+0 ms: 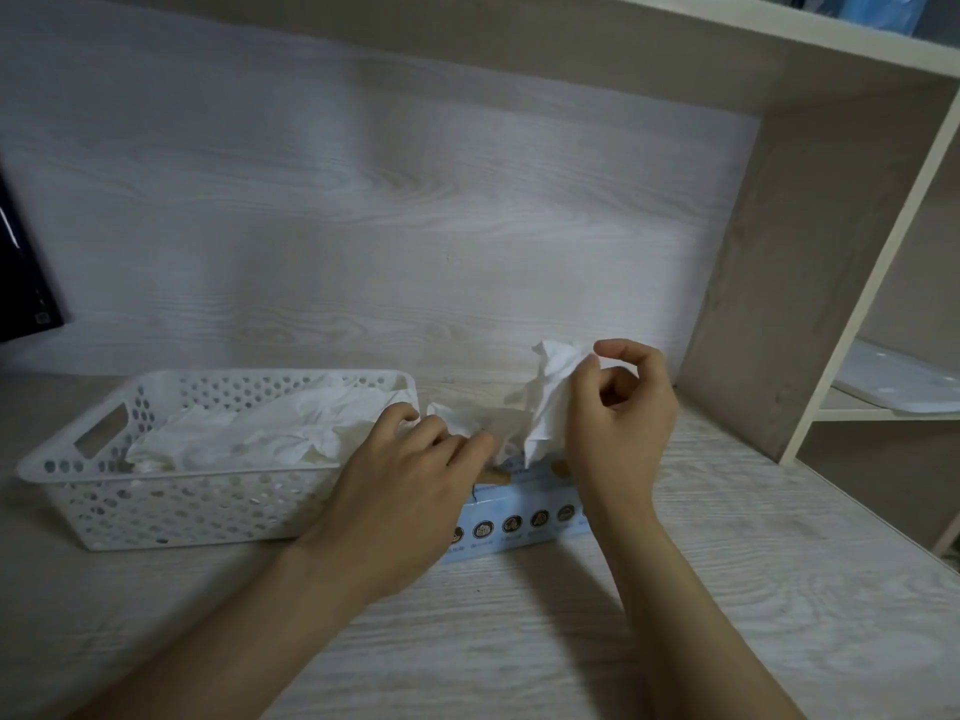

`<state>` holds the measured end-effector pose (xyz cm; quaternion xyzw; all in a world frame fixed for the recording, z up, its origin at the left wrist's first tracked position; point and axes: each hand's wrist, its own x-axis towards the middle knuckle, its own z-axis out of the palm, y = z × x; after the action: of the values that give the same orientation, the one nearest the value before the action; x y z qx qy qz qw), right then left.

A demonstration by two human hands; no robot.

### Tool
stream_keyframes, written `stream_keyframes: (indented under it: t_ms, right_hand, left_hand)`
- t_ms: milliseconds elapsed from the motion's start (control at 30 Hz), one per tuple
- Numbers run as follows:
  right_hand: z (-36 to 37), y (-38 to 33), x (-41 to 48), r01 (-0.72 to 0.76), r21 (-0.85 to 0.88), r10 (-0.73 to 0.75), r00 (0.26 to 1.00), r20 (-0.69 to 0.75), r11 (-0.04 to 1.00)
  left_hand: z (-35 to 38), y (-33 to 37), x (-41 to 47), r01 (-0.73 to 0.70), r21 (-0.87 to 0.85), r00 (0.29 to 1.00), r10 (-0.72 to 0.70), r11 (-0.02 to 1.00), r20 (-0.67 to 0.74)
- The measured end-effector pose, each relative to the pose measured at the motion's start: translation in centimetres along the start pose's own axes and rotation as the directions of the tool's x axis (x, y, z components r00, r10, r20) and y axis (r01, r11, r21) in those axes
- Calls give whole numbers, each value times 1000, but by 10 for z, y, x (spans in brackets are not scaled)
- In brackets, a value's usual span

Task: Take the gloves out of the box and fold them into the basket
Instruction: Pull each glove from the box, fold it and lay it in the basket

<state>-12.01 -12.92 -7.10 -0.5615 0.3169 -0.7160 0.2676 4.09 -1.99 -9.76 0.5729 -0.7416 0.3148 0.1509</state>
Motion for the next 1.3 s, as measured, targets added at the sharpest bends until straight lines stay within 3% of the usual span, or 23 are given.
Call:
stream_keyframes:
  t_ms: [200,367,500,667,733,867,967,1067,1167,1300]
  right_hand:
    - [-2,-10,-2,-217,59,189,934,304,974]
    - [0,-14,-3,-333,74,274,865,420,940]
    - [-4,-18,-1,-381,85,265,770,580,921]
    - [-6,-30,-7,-374,99,184,650,737,922]
    - [-3,-27,-10,-326,48,192,664,723,944]
    - [3,-13,-17,-51,-95,102,730,675,994]
    - [4,-7,-17,109,-115,-4,741,672,987]
    - [8,-3,-17,171,-98,-69,763,642,980]
    - [7,-4,-16,160,-74,-80,780,621,984]
    - [2,-9,-12,-50,77,-16,735,677,996]
  left_hand:
    - [4,-3,-2,18,29,998,-16,999,-61]
    - [-12,1,-3,199,-337,931,-285,920,-229]
    - [-17,-1,-4,321,-484,842,-479,814,-247]
    - [-14,-8,-3,349,-538,765,-565,768,-311]
    - [-12,-8,-4,336,-550,780,-553,765,-293]
    - [-10,-8,-6,301,-550,819,-507,779,-270]
    - [-11,-8,-5,254,-565,827,-479,785,-295]
    - [-10,-11,-4,215,-555,814,-461,804,-353]
    - [-9,-10,-5,215,-567,788,-484,795,-380]
    - [-14,-9,-6,253,-624,751,-557,740,-355]
